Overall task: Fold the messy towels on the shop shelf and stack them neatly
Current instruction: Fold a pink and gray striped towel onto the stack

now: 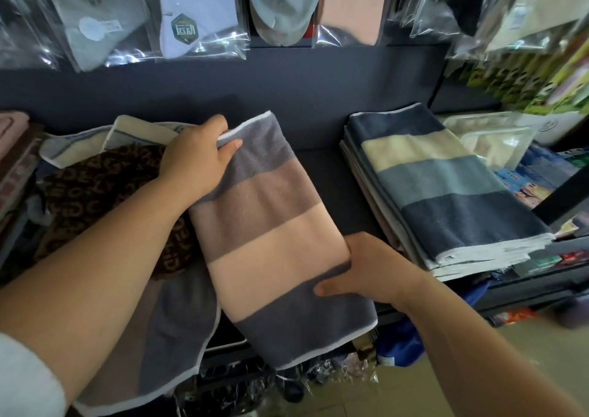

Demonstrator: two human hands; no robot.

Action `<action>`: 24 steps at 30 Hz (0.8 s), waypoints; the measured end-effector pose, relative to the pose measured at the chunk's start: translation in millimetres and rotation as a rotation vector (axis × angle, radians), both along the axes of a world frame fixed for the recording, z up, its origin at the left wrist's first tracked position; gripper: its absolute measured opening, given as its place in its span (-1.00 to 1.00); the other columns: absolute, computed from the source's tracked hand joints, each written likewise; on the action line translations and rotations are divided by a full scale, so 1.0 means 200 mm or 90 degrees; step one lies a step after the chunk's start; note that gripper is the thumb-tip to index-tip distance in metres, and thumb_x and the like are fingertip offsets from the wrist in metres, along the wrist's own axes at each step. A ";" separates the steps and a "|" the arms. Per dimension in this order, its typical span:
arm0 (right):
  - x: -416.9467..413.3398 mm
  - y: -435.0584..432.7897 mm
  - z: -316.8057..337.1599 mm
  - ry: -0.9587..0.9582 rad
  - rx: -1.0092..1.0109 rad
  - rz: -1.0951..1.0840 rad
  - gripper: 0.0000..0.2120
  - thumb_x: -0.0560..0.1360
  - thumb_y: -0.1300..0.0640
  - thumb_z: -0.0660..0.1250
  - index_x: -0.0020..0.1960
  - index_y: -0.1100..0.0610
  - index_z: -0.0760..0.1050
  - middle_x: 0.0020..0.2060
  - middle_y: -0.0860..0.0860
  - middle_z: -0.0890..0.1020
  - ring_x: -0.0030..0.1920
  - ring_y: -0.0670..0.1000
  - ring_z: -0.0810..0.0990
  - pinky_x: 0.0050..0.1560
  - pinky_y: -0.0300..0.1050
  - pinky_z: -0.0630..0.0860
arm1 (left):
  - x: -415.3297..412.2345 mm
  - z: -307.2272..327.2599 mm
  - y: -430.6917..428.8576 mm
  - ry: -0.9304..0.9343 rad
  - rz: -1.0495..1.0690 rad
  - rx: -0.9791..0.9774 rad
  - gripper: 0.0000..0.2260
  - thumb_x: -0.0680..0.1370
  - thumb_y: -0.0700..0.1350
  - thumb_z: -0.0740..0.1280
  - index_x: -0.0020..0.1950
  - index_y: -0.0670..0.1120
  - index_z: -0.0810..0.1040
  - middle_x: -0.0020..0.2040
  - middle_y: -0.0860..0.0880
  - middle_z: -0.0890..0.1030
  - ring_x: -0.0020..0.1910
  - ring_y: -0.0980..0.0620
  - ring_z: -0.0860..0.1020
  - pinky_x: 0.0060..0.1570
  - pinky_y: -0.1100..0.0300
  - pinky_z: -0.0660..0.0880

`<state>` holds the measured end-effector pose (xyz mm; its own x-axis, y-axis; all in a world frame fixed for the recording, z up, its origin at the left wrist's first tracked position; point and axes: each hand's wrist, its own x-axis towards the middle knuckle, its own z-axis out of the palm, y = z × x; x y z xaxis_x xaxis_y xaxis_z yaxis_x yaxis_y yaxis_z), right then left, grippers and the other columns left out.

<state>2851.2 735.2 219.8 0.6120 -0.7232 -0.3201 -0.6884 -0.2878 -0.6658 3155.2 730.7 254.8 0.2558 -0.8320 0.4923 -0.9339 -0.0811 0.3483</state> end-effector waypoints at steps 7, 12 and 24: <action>-0.17 0.12 0.05 -0.052 0.034 -0.058 -0.76 0.40 0.04 0.53 0.06 -0.04 0.63 -0.10 -0.15 0.73 -0.10 -0.19 0.67 0.08 -0.01 0.62 | -0.05 0.03 0.02 -0.027 0.072 0.018 -0.73 0.64 0.06 0.26 -0.09 -0.09 0.31 -0.31 -0.05 0.43 -0.28 -0.17 0.42 -0.32 0.02 0.33; -0.34 0.14 0.29 -0.189 0.008 -0.095 -0.88 0.46 0.10 0.50 -0.01 0.03 0.63 -0.15 -0.04 0.73 -0.12 -0.04 0.70 -0.02 0.04 0.64 | -0.14 0.10 0.05 -0.036 0.116 0.034 -0.71 0.65 0.08 0.22 -0.08 -0.11 0.29 -0.30 -0.09 0.42 -0.27 -0.19 0.43 -0.31 0.00 0.34; -1.00 0.01 0.38 -0.472 0.230 -0.312 -0.66 0.38 0.20 0.43 0.13 0.28 0.62 0.03 0.32 0.68 -0.03 0.31 0.69 -0.03 0.24 0.64 | -0.71 0.17 -0.19 -0.021 0.033 0.150 -0.69 0.65 0.10 0.21 -0.16 -0.06 0.27 -0.21 -0.07 0.42 -0.20 -0.15 0.40 -0.23 0.03 0.31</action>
<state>2651.9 736.3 296.1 0.4039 -0.8862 -0.2270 -0.0446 0.2288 -0.9724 3012.6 692.5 289.3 0.2885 -0.9107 0.2956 -0.9369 -0.2049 0.2833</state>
